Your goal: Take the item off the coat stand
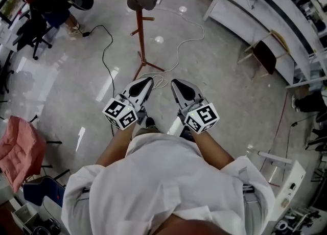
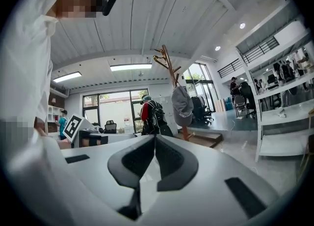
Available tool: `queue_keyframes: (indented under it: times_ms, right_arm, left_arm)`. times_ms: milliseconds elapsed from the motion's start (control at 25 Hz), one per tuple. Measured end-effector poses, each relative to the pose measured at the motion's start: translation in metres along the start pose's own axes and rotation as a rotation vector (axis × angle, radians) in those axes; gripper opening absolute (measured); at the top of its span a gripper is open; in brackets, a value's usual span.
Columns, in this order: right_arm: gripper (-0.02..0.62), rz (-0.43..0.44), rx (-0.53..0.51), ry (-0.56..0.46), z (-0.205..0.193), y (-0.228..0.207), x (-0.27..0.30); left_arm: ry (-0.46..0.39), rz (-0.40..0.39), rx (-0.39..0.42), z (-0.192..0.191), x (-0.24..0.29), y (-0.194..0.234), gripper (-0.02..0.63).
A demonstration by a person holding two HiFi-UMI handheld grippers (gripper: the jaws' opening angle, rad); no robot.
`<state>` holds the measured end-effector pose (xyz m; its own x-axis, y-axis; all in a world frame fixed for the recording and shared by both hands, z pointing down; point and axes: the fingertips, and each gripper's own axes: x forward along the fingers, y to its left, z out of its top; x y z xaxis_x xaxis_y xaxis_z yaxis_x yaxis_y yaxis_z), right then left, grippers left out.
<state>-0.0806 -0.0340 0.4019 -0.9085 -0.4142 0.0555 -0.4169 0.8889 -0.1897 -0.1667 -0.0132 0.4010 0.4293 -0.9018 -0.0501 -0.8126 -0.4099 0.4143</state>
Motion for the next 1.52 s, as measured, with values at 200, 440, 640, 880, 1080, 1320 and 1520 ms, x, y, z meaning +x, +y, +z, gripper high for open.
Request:
queue_keyframes:
  times_ms: [200, 440, 640, 880, 1080, 1320, 1520]
  right_arm:
    - [0.025, 0.003, -0.042, -0.018, 0.017, -0.028, 0.038]
    - [0.026, 0.037, -0.066, -0.038, 0.04, -0.074, 0.057]
    - [0.026, 0.093, -0.041, -0.057, 0.044, -0.127, 0.084]
    - [0.026, 0.253, -0.028, -0.055, 0.083, -0.202, 0.142]
    - [0.026, 0.38, -0.044, -0.097, 0.122, -0.218, 0.182]
    - [0.028, 0.506, -0.056, -0.133, 0.144, -0.228, 0.227]
    - [0.107, 0.558, -0.038, -0.145, 0.156, -0.244, 0.258]
  left_arm:
    - [-0.005, -0.006, 0.0, 0.018, 0.029, 0.039, 0.012]
    - [-0.014, 0.021, 0.045, 0.038, 0.066, 0.067, 0.012]
    - [-0.025, 0.075, 0.093, 0.053, 0.107, 0.091, 0.012]
    - [-0.085, 0.205, 0.121, 0.097, 0.18, 0.122, 0.012]
    - [-0.115, 0.314, 0.16, 0.128, 0.193, 0.133, 0.012]
    - [-0.144, 0.441, 0.222, 0.154, 0.193, 0.151, 0.014]
    - [-0.132, 0.539, 0.254, 0.171, 0.193, 0.163, 0.125]
